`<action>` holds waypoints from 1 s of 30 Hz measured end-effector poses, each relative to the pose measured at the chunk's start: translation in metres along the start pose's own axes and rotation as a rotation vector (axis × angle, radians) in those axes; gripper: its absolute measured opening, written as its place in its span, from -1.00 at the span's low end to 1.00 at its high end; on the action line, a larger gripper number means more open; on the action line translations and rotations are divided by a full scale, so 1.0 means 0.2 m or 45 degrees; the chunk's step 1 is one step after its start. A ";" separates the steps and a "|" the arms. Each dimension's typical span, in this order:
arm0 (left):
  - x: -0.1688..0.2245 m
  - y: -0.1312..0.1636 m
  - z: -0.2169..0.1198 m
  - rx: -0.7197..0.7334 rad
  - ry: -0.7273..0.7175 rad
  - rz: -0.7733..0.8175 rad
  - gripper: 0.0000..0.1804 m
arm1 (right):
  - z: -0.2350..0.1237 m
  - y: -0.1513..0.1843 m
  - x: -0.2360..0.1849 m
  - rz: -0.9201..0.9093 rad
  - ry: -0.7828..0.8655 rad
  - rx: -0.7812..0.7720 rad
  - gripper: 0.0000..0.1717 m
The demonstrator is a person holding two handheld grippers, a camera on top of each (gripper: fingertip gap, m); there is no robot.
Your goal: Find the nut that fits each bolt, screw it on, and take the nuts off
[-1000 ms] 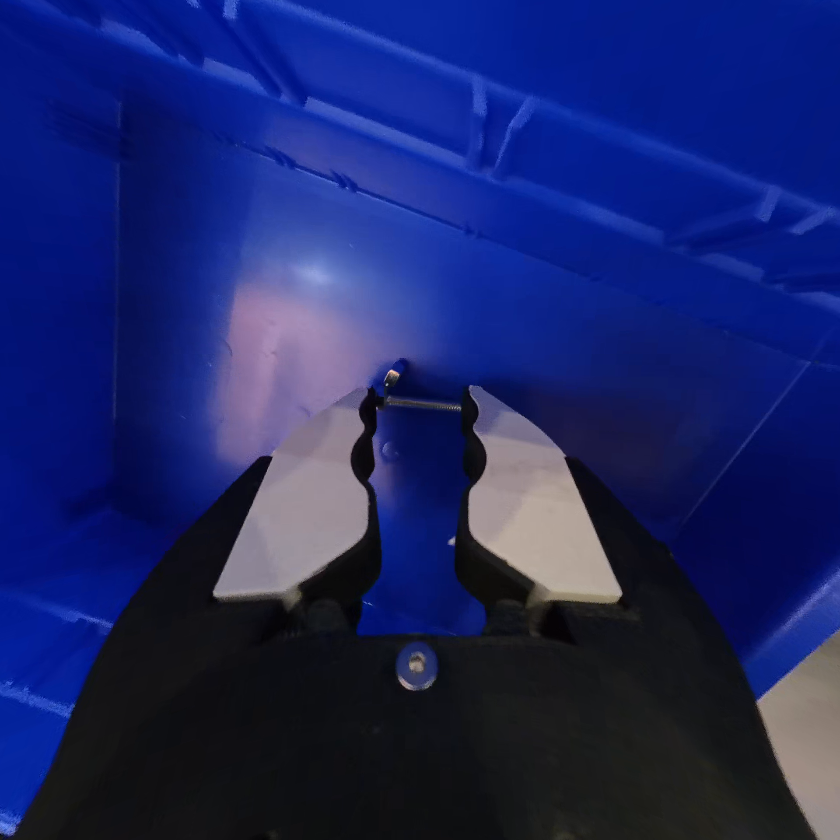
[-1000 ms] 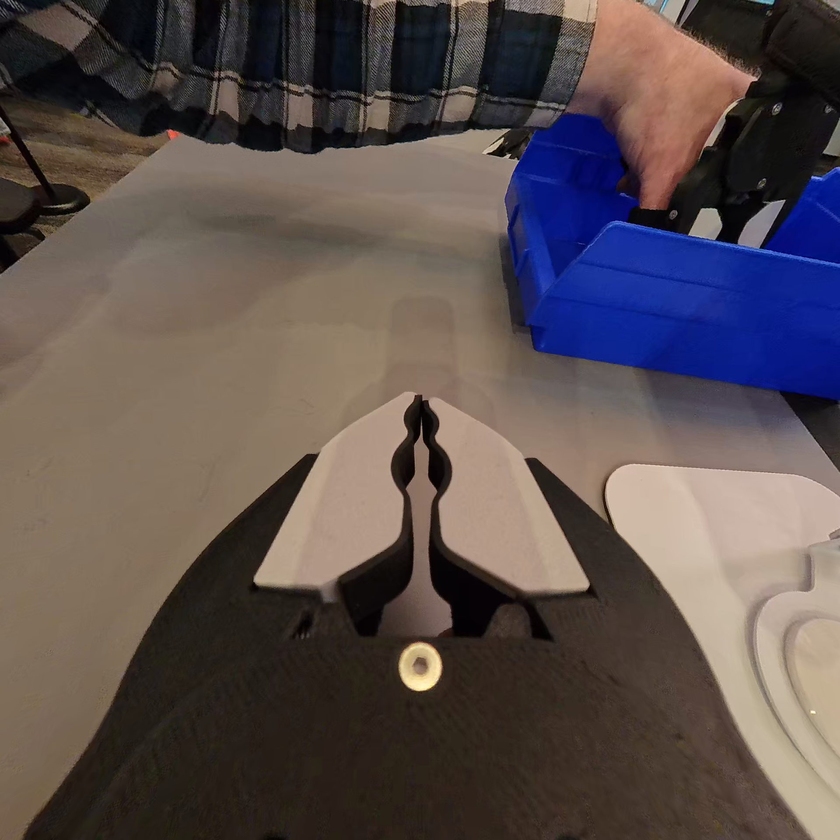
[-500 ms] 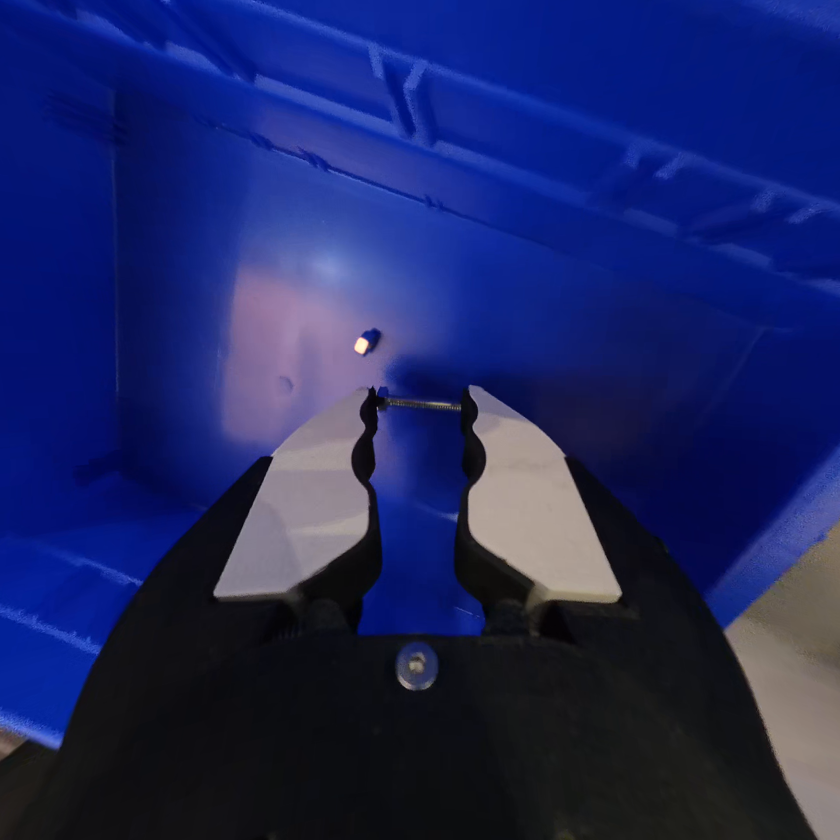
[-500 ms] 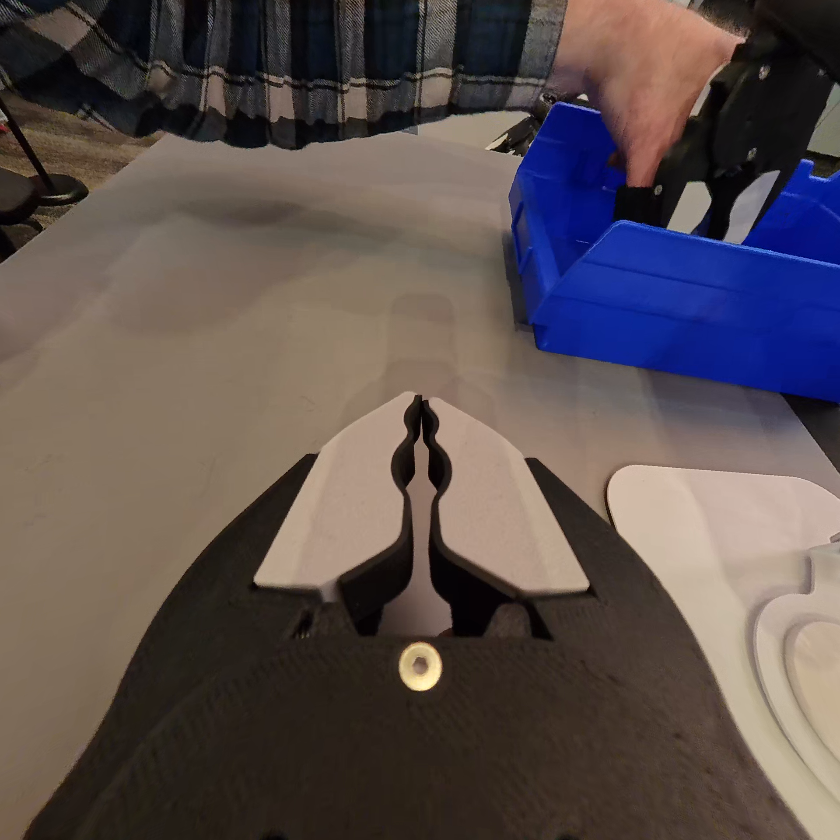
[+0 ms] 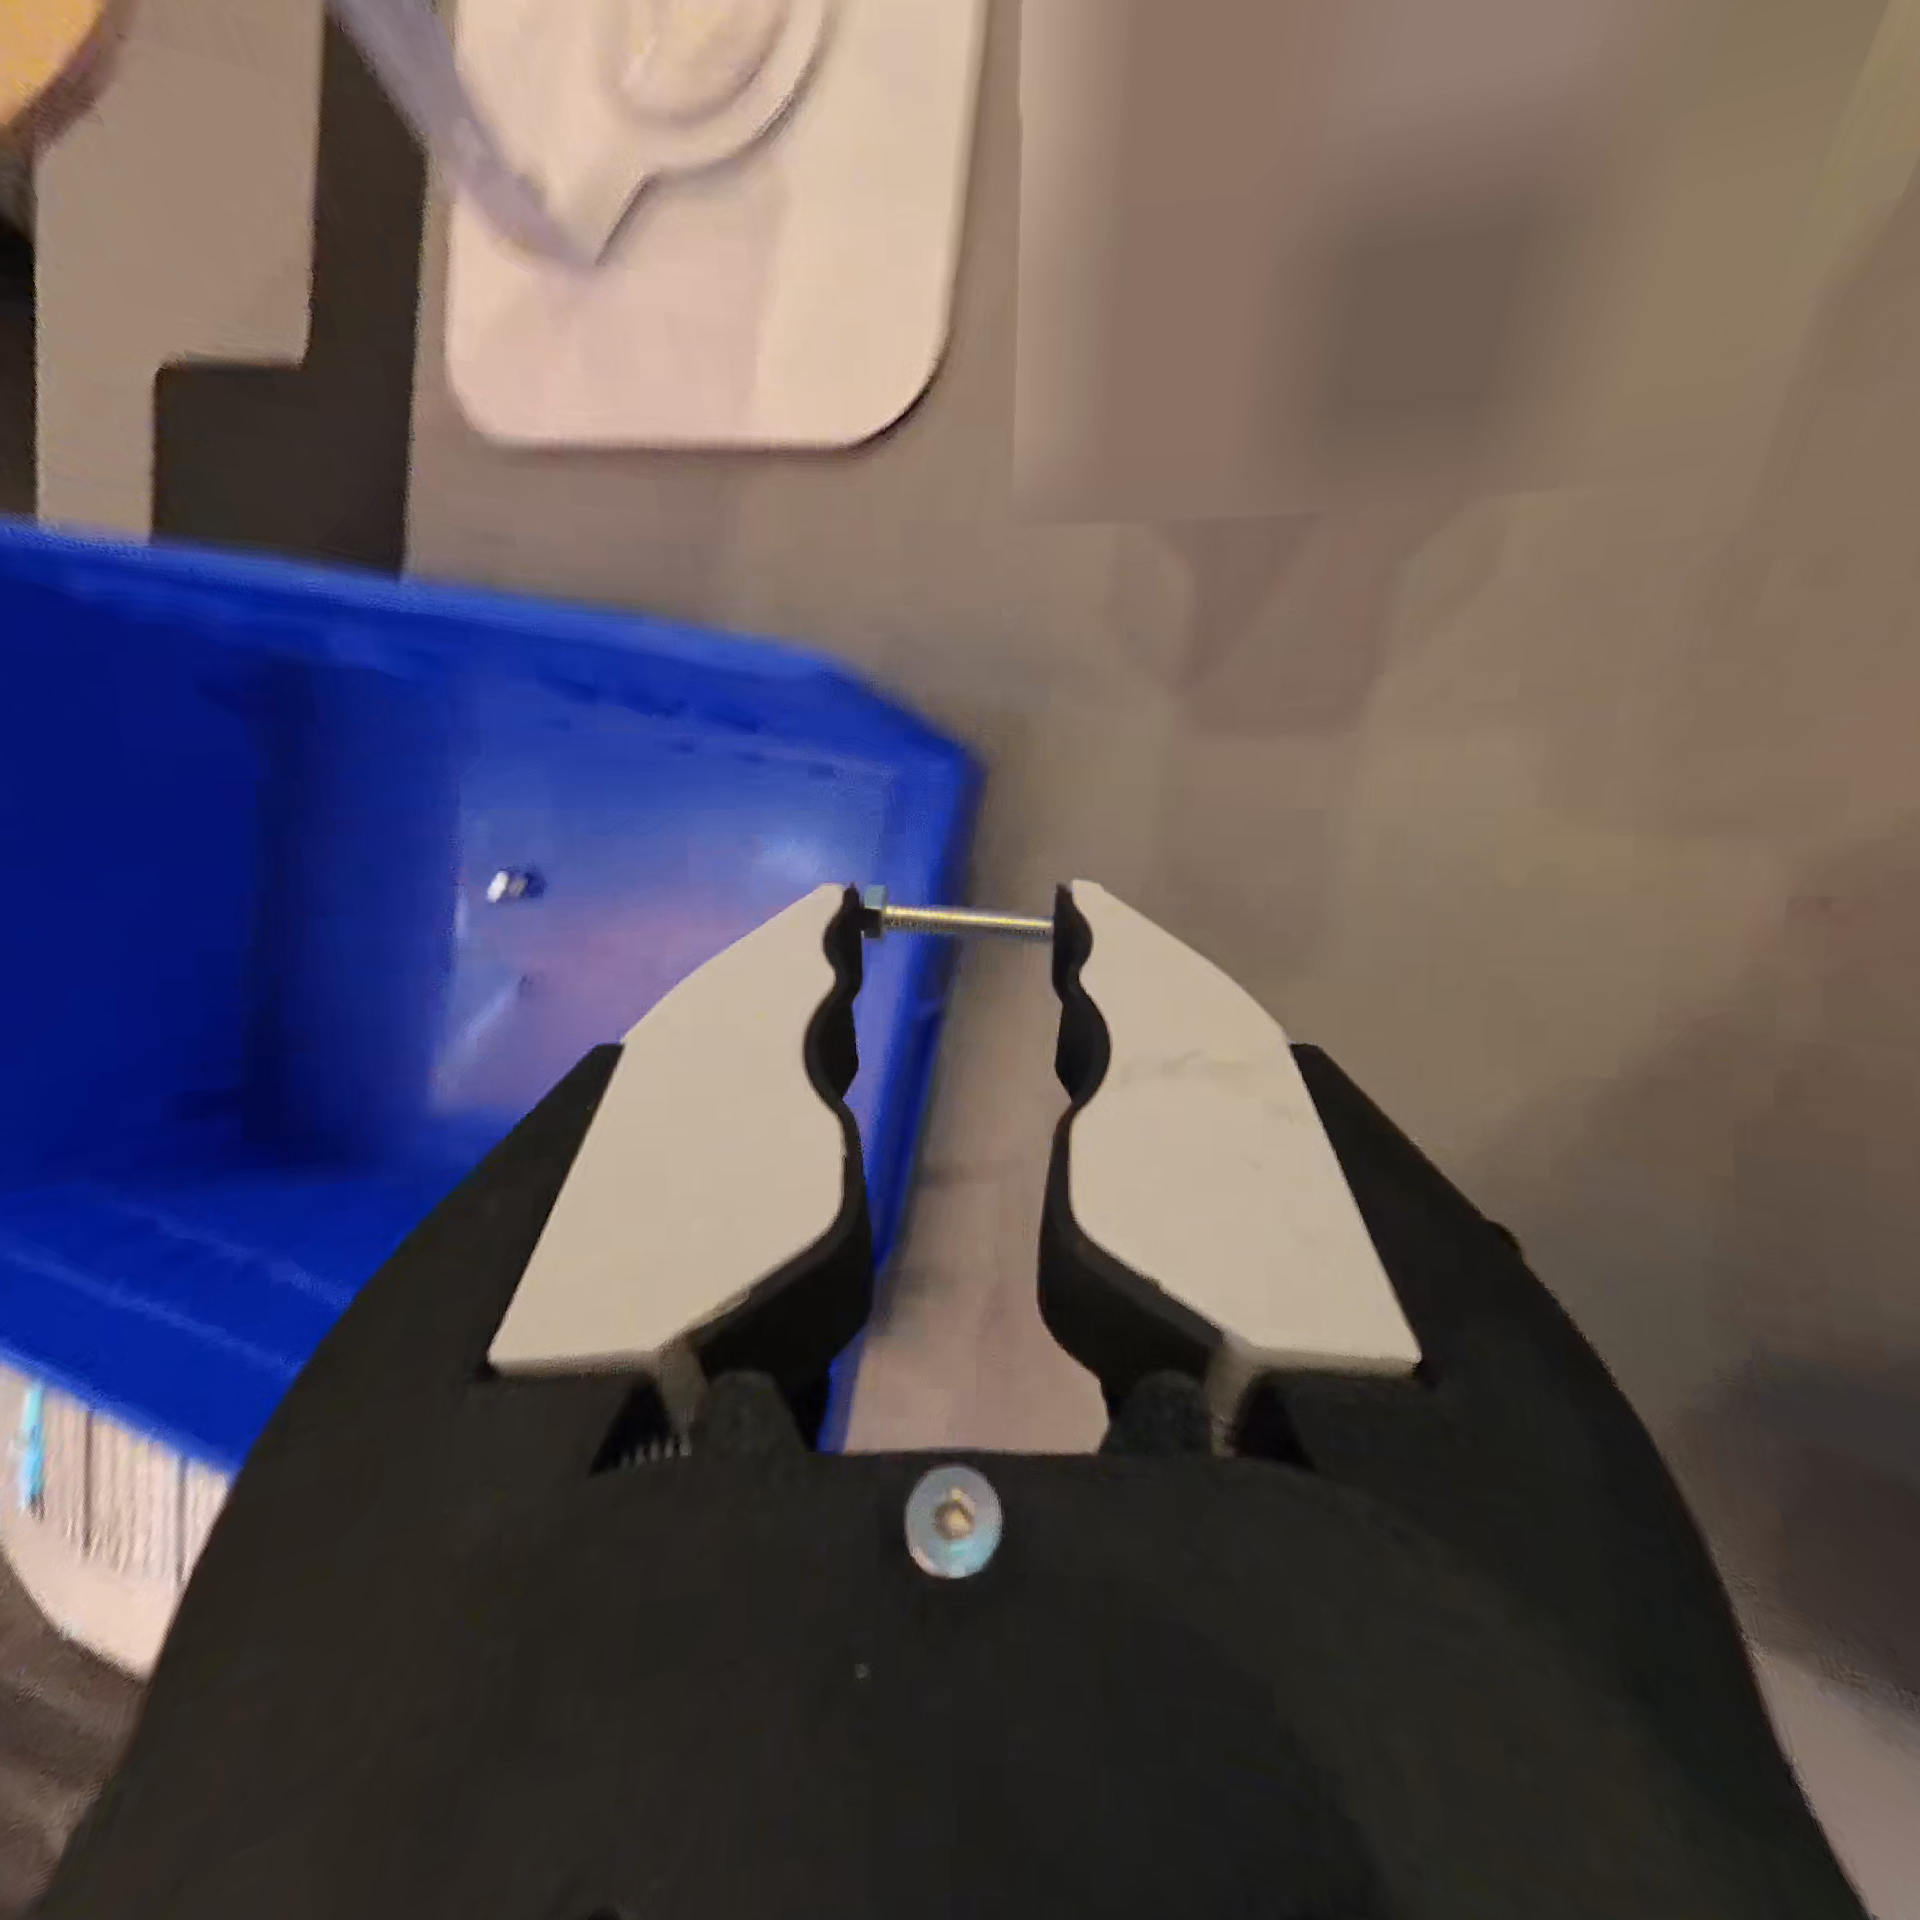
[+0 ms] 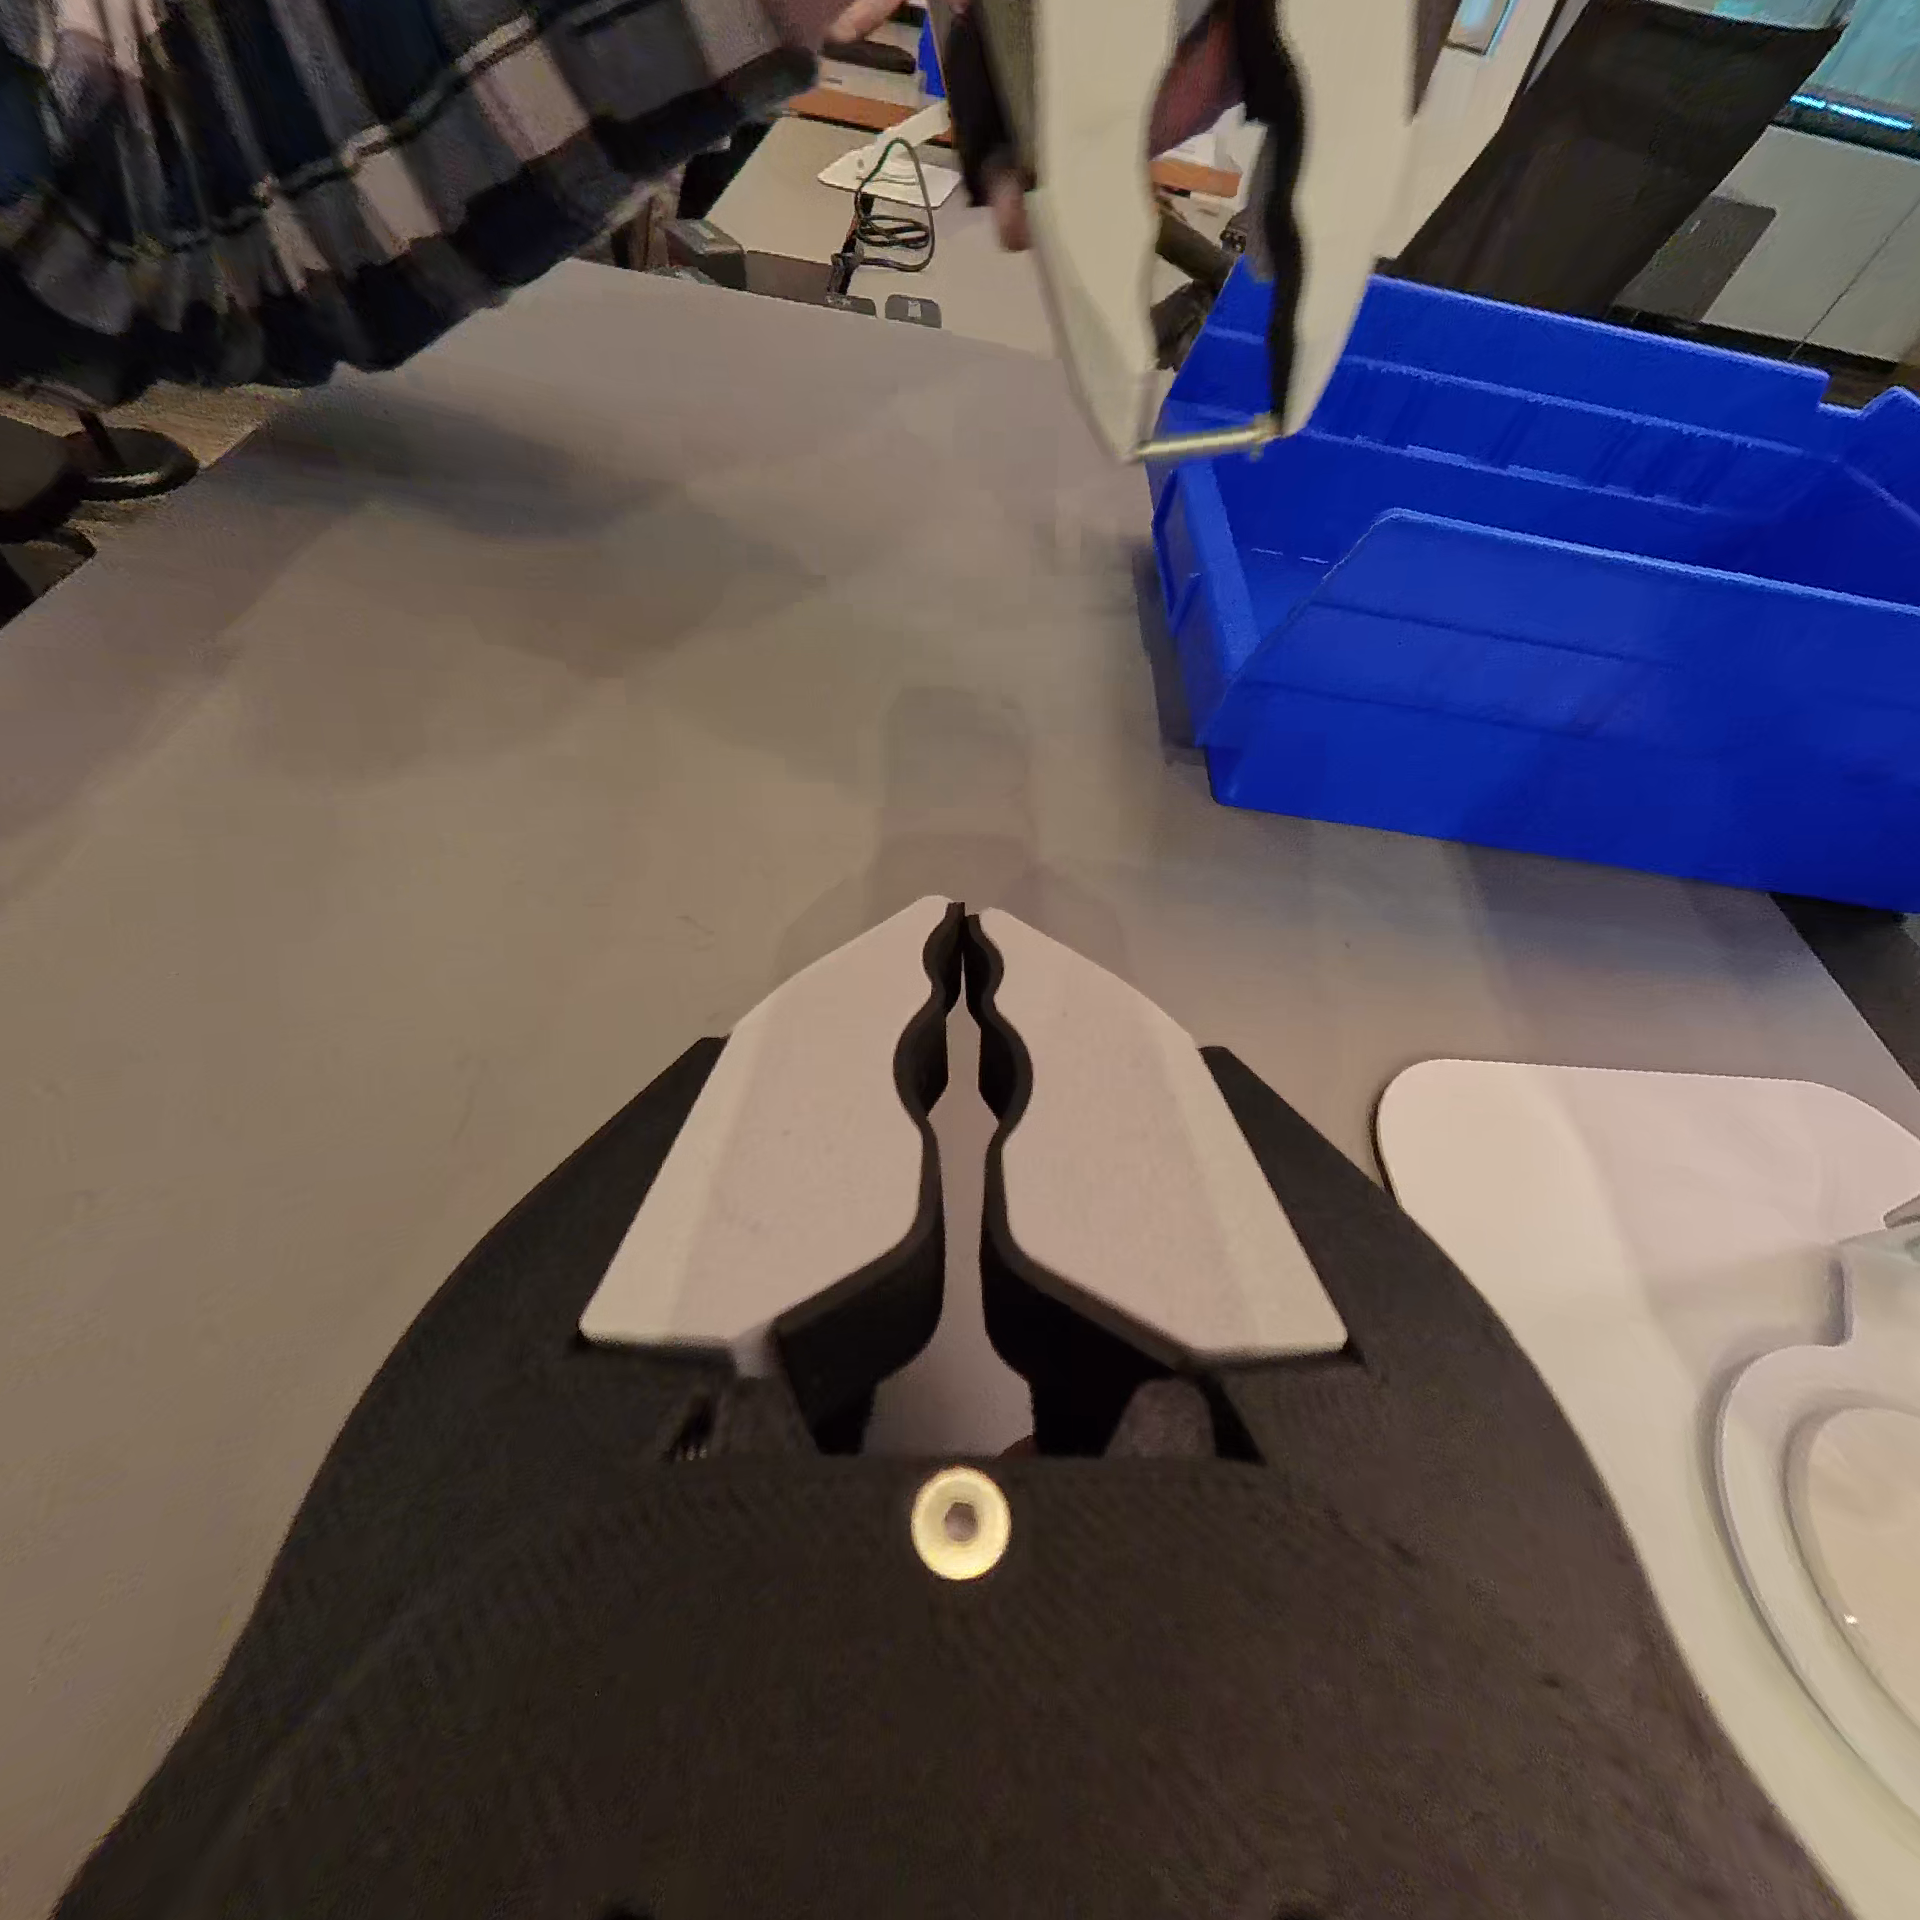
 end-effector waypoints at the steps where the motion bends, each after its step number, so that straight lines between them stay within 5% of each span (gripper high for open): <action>1: 0.07 -0.03 0.02 0.027 0.029 0.027 -0.62 | 0.00 0.00 0.00 0.001 0.001 0.001 -1.00; 7: 0.38 -0.18 0.26 0.084 0.174 0.099 -0.62 | 0.00 0.00 0.00 -0.004 0.010 0.000 -1.00; 15: 0.46 -0.19 0.46 0.039 0.303 0.073 -0.61 | -0.02 0.01 0.02 0.003 0.023 -0.002 -1.00; 24: 0.47 -0.16 0.49 0.048 0.341 0.059 -0.47 | -0.02 0.01 0.02 -0.005 0.020 -0.012 -1.00; 30: 0.35 -0.16 0.24 0.174 0.199 0.036 -0.41 | -0.02 0.01 0.02 -0.005 0.021 -0.010 -1.00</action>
Point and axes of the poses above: each gripper's, where its closed fingertips meet, z out along the fingers, y out of its underside, x = y × z across the jaws, the point moved 8 cm from there along -z, back along the fingers, and after that the axes turned 3 degrees about -z, right-handed, at the moved point
